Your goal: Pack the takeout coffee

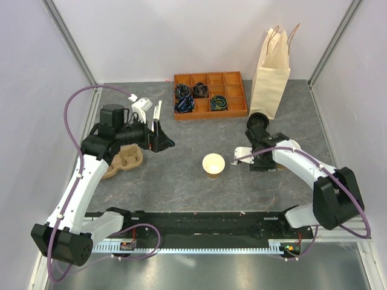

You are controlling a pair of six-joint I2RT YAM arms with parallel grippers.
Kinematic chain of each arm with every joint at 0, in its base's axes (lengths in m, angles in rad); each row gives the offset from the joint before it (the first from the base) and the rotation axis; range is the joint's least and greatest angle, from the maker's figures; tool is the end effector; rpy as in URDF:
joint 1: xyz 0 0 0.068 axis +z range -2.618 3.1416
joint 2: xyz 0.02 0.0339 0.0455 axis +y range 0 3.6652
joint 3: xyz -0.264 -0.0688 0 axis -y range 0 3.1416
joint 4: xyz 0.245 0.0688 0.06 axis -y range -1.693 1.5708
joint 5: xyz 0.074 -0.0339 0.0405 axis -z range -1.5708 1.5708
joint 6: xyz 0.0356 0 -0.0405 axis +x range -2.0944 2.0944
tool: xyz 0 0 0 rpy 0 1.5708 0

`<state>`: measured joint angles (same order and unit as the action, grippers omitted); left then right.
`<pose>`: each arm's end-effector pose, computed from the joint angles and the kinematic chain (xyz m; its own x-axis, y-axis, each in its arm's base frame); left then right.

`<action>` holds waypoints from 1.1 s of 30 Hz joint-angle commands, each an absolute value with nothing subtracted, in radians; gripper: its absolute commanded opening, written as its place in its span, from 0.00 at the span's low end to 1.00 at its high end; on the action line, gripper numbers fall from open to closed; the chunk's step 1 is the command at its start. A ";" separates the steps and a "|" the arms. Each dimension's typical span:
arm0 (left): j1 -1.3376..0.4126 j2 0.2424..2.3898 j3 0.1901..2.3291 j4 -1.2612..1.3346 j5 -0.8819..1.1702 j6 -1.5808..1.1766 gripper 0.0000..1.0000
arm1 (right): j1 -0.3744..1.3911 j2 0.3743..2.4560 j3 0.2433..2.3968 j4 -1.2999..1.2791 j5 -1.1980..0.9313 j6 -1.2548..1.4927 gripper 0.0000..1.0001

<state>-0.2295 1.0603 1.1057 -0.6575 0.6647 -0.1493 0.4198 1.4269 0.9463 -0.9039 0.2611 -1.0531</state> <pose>0.2059 -0.0706 0.3563 -0.6531 0.0323 -0.7566 0.5800 0.6638 -0.4722 0.2295 0.0924 0.2082 -0.1399 -0.9818 0.1288 -0.9530 0.0982 -0.2865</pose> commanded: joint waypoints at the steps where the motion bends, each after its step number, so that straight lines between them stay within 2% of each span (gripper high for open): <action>1: -0.216 1.063 1.117 -0.646 0.701 -0.176 0.99 | 0.420 1.333 0.803 -0.689 0.388 -1.221 0.61; 6: -0.209 1.078 1.124 -0.646 0.713 -0.186 0.99 | 0.373 1.252 0.646 -0.551 0.440 -1.371 0.59; 13: -0.198 1.083 1.123 -0.644 0.721 -0.186 0.99 | 0.192 1.253 0.620 -0.416 0.393 -1.571 0.59; 24: -0.147 1.109 1.131 -0.672 0.770 -0.204 0.99 | -0.066 1.388 0.713 -0.316 0.310 -1.782 0.59; 29: -0.133 1.121 1.140 -0.680 0.792 -0.183 0.98 | -0.115 1.431 0.747 -0.275 0.288 -1.818 0.59; 33: -0.097 1.129 1.146 -0.695 0.810 -0.179 0.98 | -0.115 1.433 0.825 -0.366 0.227 -1.734 0.61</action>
<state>-0.1295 1.1255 1.1061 -0.6765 0.7597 -0.1768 -0.1146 1.4361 0.7269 -0.3187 0.3016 -1.7668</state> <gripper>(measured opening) 0.986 0.599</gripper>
